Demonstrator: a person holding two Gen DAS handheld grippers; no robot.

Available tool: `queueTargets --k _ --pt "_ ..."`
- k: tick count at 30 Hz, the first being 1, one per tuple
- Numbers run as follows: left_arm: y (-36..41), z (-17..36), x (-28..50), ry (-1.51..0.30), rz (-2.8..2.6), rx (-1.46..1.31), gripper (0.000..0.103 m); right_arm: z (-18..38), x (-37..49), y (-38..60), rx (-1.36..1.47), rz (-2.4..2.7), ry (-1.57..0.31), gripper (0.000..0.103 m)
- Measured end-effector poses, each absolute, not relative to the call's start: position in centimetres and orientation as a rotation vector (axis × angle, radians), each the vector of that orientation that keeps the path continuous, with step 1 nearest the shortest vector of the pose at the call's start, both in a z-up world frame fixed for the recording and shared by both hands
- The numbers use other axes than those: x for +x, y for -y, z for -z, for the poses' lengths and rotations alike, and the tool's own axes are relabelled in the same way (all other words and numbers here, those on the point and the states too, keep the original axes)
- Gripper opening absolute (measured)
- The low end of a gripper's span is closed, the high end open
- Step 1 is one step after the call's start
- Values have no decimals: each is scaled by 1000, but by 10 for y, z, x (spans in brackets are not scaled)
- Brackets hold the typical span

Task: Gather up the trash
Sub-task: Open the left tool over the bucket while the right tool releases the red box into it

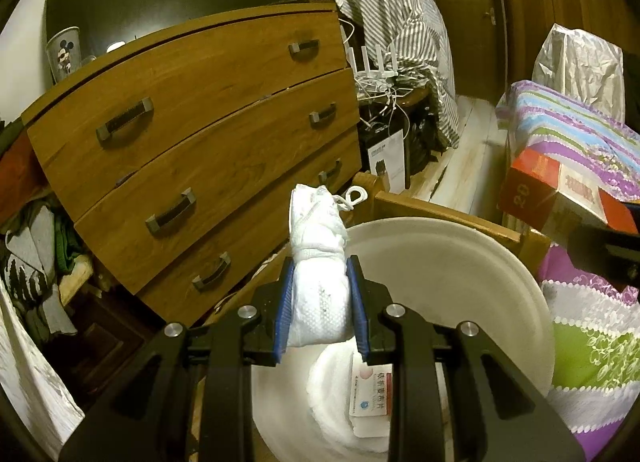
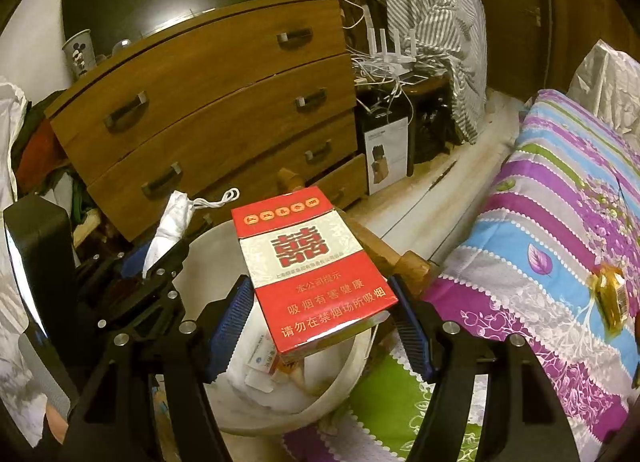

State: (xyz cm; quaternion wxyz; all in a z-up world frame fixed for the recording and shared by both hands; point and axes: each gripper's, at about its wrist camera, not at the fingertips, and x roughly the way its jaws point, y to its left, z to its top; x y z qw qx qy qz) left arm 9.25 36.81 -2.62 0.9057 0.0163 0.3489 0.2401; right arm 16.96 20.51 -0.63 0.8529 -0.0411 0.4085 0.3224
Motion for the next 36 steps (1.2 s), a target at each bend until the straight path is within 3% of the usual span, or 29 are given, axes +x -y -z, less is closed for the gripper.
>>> queueTargets --k 27,29,30,31,36 --pt "-390 25 90 -720 -499 15 27 -3 165 -227 -113 -753 -851 72" --pt "-390 27 93 -735 -486 26 37 -3 165 -230 -133 -743 -848 76" --pt "-390 30 95 -750 -485 30 58 -2 165 -229 -132 -739 -844 77" --pt "-390 31 96 -751 -485 30 71 -2 166 -228 -124 -741 -845 77" --pt "-392 34 95 -752 -476 11 71 2 171 -220 -102 -728 -857 76"
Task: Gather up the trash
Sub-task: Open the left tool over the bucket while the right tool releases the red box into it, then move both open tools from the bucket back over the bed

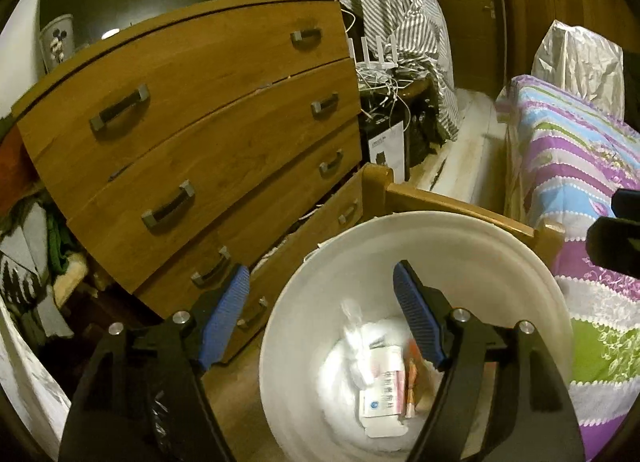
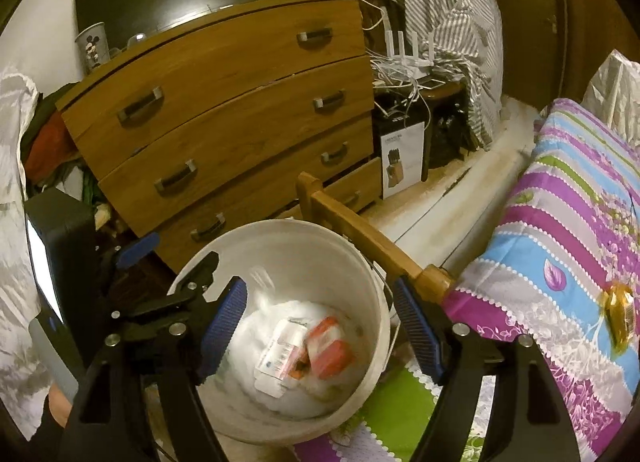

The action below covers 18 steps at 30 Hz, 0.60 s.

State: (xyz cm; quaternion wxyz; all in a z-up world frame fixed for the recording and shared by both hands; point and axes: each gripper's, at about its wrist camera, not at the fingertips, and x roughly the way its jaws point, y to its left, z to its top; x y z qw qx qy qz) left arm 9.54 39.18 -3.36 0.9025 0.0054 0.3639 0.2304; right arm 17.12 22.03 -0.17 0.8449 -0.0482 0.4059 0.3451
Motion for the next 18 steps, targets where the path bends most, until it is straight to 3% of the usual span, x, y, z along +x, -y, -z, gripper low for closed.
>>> queueTargets --k 9,14,18 --pt "-391 36 95 -767 -481 -10 71 5 172 -208 -83 -711 -843 76" --pt "-376 24 86 -712 -497 -38 71 0 155 -190 -105 -636 -745 76" --pt "-355 8 74 -639 -520 -75 83 -8 131 -160 -119 -532 -588 76"
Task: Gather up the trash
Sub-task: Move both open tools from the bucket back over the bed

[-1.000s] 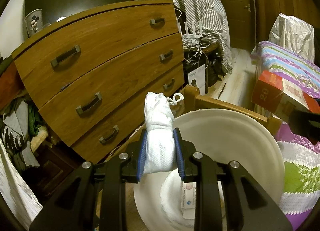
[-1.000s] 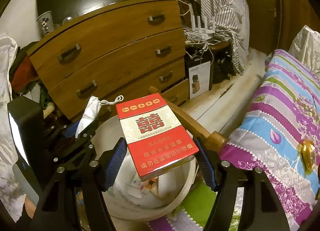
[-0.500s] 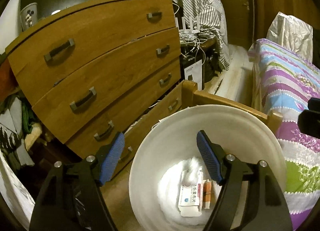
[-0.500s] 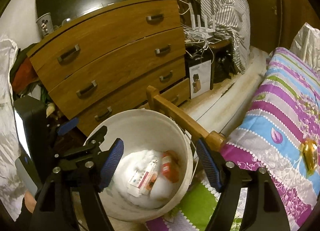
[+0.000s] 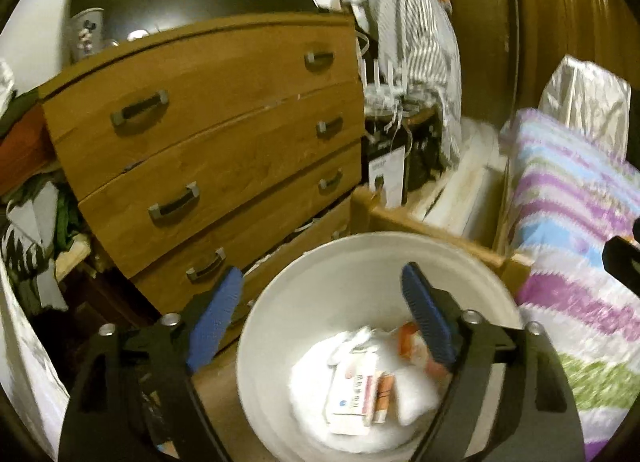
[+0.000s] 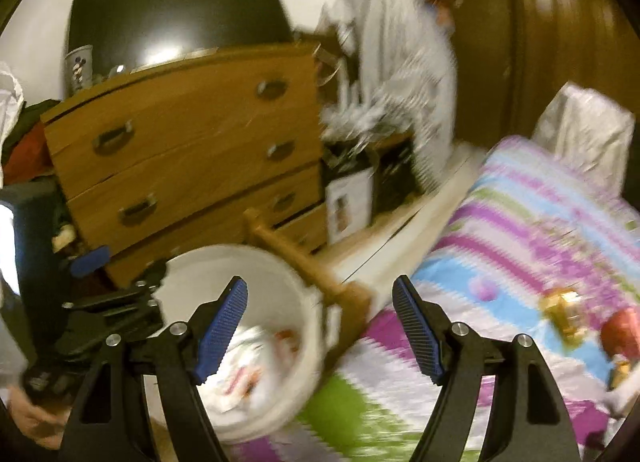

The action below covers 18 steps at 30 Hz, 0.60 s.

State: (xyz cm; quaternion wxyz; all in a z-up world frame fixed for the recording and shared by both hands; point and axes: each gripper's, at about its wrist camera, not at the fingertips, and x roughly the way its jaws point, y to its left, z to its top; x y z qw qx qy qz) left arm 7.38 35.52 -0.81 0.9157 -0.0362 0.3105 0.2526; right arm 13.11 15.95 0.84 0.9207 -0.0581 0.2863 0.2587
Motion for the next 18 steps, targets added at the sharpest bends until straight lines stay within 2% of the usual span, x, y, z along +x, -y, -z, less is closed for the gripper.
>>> queueTargets --k 3,9,14,18 --pt "-329 -3 63 -575 -508 -78 88 -14 109 -123 -129 -424 -446 77" --pt "-257 -6 50 -509 -416 -48 93 -12 77 -30 -97 -243 -299 84" --pt "-205 10 55 -536 -325 1 95 7 61 70 -57 -77 -323 91" --pt "-165 29 59 -591 -245 48 95 30 53 152 -53 2 -426 95"
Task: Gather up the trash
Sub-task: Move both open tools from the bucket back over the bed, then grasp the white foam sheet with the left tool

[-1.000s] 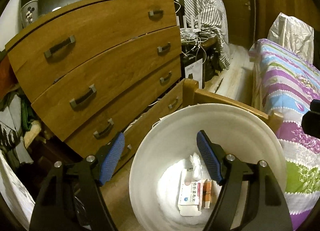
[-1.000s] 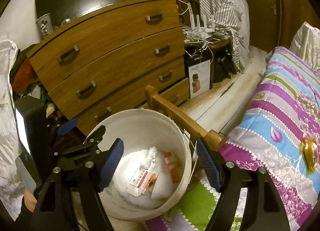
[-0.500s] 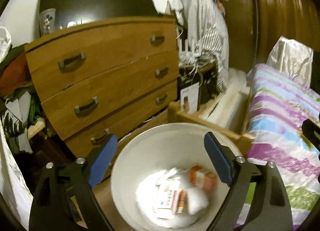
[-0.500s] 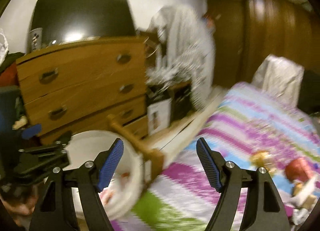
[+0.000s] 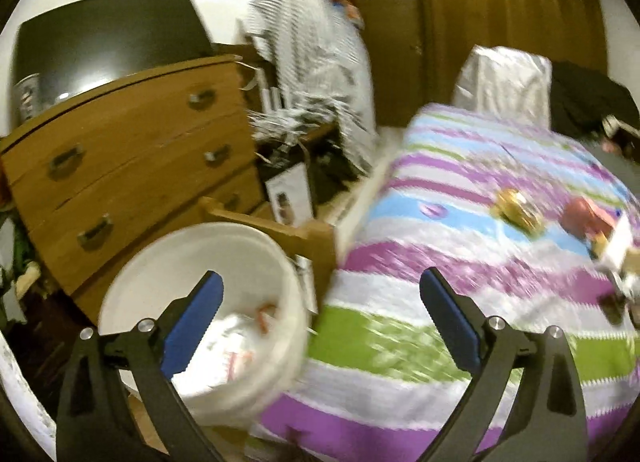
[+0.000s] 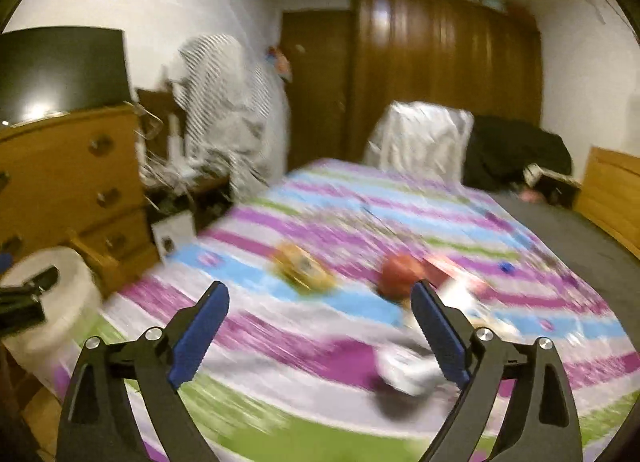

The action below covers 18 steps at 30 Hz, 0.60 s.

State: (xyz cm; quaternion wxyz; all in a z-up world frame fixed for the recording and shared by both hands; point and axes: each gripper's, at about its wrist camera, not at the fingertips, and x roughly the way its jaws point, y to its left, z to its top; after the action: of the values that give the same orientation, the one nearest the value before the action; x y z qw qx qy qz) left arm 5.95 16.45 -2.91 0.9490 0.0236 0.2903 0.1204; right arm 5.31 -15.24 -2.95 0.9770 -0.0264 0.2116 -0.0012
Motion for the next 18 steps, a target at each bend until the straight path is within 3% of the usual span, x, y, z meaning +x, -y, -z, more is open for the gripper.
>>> queueTargets --k 3,8,13,16,17,18 --pt "-149 45 59 -631 -219 62 95 50 42 208 -105 -45 -505 98" --pt "-131 72 63 -741 -191 31 95 99 27 235 -437 -37 -570 98" --pt "-110 81 64 -778 -175 55 95 130 45 219 -661 -32 -601 76" --pt "-99 79 66 -777 -171 79 95 145 63 206 -782 -11 -603 71" --pt "-97 78 67 -776 -171 82 95 150 69 201 -825 -5 -597 61" --pt "-94 76 69 -774 -170 85 95 153 74 196 -858 -4 -593 33"
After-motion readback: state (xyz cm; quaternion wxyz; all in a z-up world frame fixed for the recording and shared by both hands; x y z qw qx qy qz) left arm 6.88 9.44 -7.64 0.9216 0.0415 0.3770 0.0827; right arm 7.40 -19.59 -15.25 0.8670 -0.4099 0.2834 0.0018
